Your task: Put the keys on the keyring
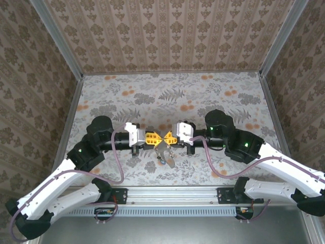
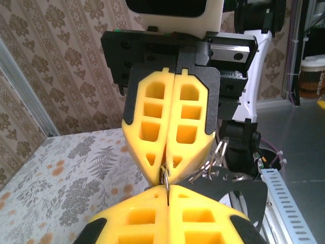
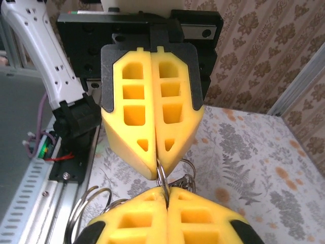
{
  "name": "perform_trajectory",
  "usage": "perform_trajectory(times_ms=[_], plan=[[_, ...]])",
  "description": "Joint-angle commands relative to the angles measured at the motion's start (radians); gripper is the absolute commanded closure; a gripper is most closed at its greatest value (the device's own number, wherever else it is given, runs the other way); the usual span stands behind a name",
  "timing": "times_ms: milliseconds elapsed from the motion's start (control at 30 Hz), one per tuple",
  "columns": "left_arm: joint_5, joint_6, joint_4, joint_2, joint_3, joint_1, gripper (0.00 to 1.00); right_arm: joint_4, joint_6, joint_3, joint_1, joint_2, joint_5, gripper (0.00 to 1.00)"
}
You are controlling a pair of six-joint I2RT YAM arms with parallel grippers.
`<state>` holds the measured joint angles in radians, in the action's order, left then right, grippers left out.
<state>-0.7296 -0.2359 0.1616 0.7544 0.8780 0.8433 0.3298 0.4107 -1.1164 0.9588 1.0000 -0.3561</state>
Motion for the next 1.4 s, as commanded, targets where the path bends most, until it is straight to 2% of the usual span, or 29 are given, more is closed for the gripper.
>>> perform_trajectory(times_ms=[0,167,267,367,533,600,633,667,800,867,1033,1167,1367], plan=[[-0.049,0.059,-0.138,-0.013,-0.009,0.004,1.00,-0.040,0.000,0.007,-0.004,-0.003,-0.013,1.00],[0.221,-0.065,0.108,0.026,0.085,0.025,1.00,-0.050,0.003,0.001,-0.003,-0.019,0.123,1.00],[0.344,-0.121,0.194,0.058,0.131,0.055,0.95,-0.033,0.013,-0.018,-0.002,0.005,0.185,1.00],[0.416,-0.162,0.251,0.095,0.168,0.079,0.89,-0.026,0.015,-0.033,0.003,0.027,0.187,1.00],[0.455,-0.201,0.293,0.142,0.206,0.105,0.82,-0.003,0.030,-0.059,0.009,0.054,0.209,1.00],[0.451,-0.204,0.291,0.149,0.209,0.111,0.82,0.008,0.034,-0.068,0.013,0.064,0.219,1.00],[0.441,-0.208,0.292,0.152,0.212,0.111,0.93,0.012,0.036,-0.070,0.016,0.067,0.224,1.00],[0.430,-0.212,0.298,0.158,0.216,0.112,1.00,0.014,0.039,-0.069,0.019,0.069,0.228,1.00],[0.384,-0.201,0.266,0.144,0.198,0.113,1.00,-0.004,0.042,-0.047,0.024,0.045,0.200,1.00],[0.322,-0.180,0.229,0.117,0.179,0.103,1.00,-0.027,0.036,-0.024,0.023,0.022,0.159,0.99],[0.128,-0.092,0.073,0.041,0.103,0.054,1.00,-0.015,0.037,-0.013,0.023,0.012,0.049,0.83],[0.032,-0.051,0.008,0.006,0.075,0.027,1.00,-0.010,0.036,-0.014,0.023,0.018,0.023,0.84],[-0.047,0.034,-0.123,-0.023,0.024,-0.016,1.00,-0.022,0.030,-0.012,0.023,0.012,-0.002,0.90]])
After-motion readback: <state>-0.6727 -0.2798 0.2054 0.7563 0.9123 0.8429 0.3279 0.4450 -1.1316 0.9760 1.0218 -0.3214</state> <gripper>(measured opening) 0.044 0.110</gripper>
